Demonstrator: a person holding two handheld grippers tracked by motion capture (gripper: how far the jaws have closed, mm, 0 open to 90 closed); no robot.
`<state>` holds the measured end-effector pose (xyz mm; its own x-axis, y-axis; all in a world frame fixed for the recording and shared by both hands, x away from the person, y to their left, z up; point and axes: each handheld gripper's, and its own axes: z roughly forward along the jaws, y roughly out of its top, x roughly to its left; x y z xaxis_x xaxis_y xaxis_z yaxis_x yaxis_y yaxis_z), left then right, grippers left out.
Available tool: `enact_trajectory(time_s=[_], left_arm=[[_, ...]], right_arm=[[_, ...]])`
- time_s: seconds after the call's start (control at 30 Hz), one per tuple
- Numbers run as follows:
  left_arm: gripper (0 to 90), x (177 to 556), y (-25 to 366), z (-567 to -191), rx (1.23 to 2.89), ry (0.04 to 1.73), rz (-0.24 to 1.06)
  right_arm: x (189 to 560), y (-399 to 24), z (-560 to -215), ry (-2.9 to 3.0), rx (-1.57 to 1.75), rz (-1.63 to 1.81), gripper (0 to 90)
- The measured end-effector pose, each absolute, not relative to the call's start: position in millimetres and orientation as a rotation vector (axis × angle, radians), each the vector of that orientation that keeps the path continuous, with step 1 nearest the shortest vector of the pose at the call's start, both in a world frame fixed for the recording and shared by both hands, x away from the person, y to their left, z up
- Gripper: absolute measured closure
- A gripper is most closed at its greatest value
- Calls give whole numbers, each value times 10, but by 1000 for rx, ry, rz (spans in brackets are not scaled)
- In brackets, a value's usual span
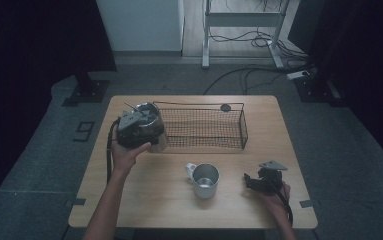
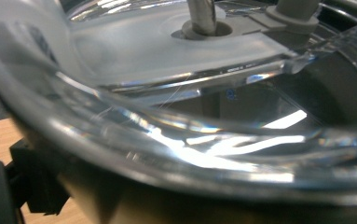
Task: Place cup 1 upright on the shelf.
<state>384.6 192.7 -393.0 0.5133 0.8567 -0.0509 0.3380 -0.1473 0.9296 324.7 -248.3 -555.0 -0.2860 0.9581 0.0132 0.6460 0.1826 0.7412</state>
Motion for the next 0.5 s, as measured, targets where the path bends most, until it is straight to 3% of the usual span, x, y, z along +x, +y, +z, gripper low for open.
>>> enact_trajectory(time_s=[0.5], left_arm=[[41, 3920, 1870, -3895, 1729, 1009, 626]], right_arm=[[3247, -2484, -5549, 2006, 1502, 900, 150]])
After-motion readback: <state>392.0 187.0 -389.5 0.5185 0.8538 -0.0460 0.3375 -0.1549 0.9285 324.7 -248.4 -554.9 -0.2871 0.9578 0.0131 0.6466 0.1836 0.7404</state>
